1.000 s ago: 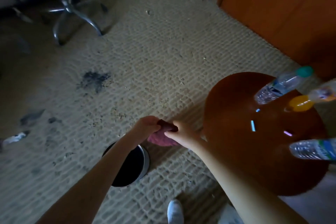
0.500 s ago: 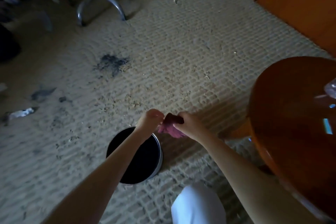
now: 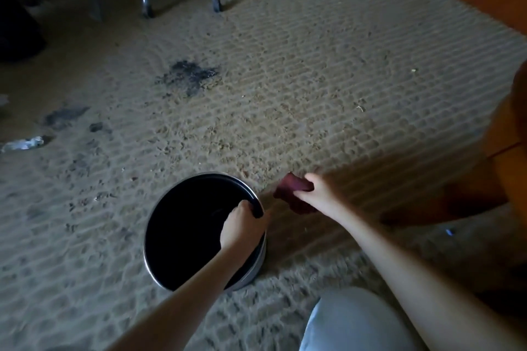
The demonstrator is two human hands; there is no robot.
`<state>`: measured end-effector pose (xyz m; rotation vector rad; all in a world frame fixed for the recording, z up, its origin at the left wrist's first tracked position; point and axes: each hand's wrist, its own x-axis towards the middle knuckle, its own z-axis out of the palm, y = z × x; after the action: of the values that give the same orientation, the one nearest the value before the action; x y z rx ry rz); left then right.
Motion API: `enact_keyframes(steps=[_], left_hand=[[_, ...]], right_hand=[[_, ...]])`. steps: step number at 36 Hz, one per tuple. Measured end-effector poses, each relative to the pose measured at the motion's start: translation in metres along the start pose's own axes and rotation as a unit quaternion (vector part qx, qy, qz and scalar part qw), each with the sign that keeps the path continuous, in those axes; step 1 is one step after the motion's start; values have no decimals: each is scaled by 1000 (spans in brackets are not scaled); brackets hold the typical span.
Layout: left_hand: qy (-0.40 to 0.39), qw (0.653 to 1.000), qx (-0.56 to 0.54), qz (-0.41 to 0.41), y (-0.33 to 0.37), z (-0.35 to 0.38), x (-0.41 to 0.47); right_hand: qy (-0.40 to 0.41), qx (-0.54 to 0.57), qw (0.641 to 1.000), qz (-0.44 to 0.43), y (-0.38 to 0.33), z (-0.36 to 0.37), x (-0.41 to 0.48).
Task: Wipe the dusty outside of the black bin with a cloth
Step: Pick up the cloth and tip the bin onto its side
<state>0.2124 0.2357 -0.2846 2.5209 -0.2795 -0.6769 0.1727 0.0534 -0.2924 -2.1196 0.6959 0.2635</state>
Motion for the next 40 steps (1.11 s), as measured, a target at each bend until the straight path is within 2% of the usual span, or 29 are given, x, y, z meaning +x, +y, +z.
enact_keyframes(steps=[10, 18, 21, 24, 28, 32, 35, 40], left_hand=[[-7, 998, 46, 39, 7, -4, 2], [69, 996, 18, 46, -1, -59, -1], [71, 992, -101, 34, -11, -80, 6], [36, 971, -238, 10, -22, -93, 12], [4, 940, -342, -19, -28, -99, 14], [-51, 916, -395, -34, -37, -97, 8], [-65, 900, -429, -43, -52, -107, 12], [-24, 930, -350, -110, -108, -126, 25]], right_hand=[[-20, 2, 1000, -8, 35, 17, -2], [-53, -71, 996, 27, 41, 4, -16], [-43, -83, 995, 34, 42, 4, -20], [-42, -97, 994, 26, 41, -2, -19], [-34, -128, 991, 33, 42, -16, -16], [-53, -137, 988, 43, 50, -15, -15], [-48, -100, 993, 51, 52, -4, -15], [-43, -50, 996, 52, 43, 18, -8]])
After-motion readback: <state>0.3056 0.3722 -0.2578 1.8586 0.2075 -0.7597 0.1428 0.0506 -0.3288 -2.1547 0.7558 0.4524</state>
